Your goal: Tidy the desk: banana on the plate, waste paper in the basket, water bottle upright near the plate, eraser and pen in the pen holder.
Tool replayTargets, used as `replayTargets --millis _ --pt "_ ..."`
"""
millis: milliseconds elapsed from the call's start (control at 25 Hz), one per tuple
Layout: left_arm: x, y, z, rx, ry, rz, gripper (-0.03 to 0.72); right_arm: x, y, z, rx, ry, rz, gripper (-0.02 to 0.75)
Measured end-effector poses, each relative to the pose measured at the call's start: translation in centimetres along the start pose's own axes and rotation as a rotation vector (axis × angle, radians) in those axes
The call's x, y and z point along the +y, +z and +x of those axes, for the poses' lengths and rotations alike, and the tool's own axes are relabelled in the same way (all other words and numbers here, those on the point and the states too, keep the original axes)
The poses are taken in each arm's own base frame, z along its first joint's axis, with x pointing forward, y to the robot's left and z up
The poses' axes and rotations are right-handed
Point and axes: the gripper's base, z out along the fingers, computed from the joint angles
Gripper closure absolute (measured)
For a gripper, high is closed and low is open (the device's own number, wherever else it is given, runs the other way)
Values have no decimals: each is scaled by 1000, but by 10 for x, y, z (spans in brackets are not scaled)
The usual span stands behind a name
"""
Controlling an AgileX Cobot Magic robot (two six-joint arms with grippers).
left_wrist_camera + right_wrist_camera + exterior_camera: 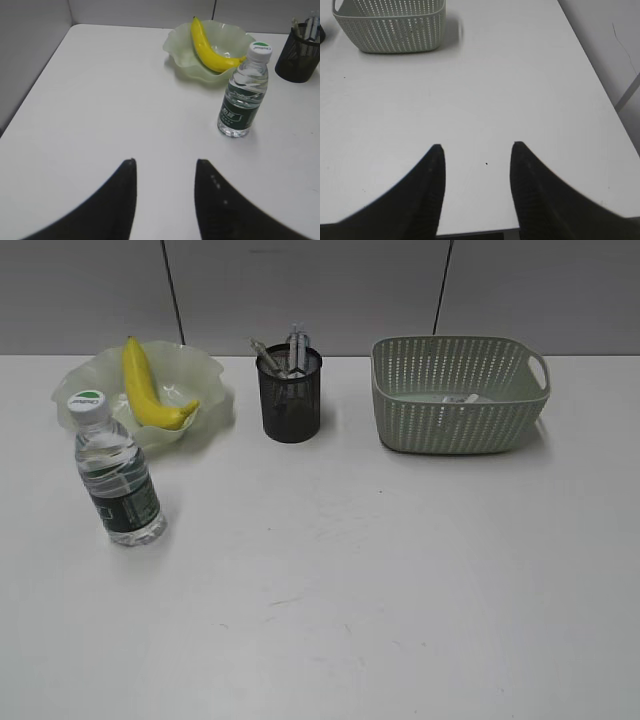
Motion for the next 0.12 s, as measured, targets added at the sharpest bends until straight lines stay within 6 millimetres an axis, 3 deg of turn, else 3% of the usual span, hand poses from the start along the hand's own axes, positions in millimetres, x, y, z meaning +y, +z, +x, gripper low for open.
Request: replayTargets --millis 120 --pt "0 0 0 0 0 0 394 0 0 0 0 1 0 388"
